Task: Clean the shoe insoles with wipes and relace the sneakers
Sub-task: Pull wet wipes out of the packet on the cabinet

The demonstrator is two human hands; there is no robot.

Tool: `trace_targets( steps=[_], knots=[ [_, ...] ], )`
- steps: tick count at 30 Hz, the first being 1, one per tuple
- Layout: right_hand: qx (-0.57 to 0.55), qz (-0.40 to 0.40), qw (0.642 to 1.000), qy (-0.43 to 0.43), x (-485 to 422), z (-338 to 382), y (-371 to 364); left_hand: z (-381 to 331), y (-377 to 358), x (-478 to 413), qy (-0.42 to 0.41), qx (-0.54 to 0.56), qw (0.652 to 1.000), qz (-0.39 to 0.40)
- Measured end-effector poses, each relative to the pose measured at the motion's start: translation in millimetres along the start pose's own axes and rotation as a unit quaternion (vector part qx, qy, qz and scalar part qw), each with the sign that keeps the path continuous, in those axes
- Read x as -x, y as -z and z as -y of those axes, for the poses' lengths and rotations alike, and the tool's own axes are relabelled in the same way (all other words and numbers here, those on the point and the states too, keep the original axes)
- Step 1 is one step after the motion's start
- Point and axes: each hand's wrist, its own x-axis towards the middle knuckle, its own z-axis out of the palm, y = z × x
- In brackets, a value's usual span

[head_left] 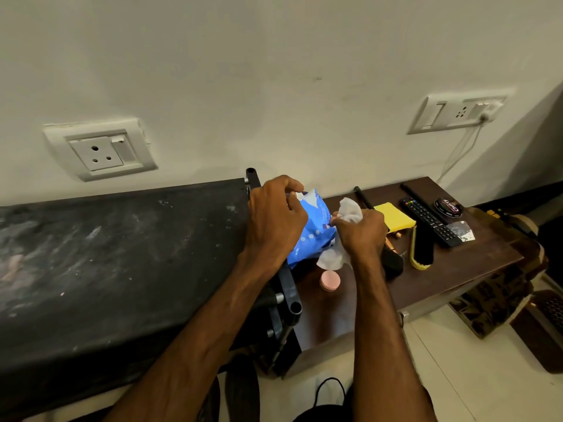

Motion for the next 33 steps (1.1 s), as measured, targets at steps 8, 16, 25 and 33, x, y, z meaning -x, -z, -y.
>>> trace_targets(
  steps=[8, 16, 25, 33],
  knots=[
    [-0.016, -0.029, 0.999, -0.005, 9.0, -0.6, -4.3, -1.9, 0.9, 0.0, 0.004, 0.008, 1.000, 0.002],
    [-0.158, -0.015, 0.984, 0.079, 23.2, 35.7, 29.3, -13.3, 8.2, 3.3, -0.010, 0.046, 0.999, 0.010],
    [-0.299, 0.223, 0.927, 0.034, 85.5, 87.6, 75.1, -44.1, 60.2, 26.3, 0.073, 0.219, 0.958, 0.168],
    [-0.351, 0.271, 0.896, 0.021, 163.8, 94.6, 114.1, -82.0, 133.0, 74.1, 0.100, 0.223, 0.945, 0.217]
  ],
)
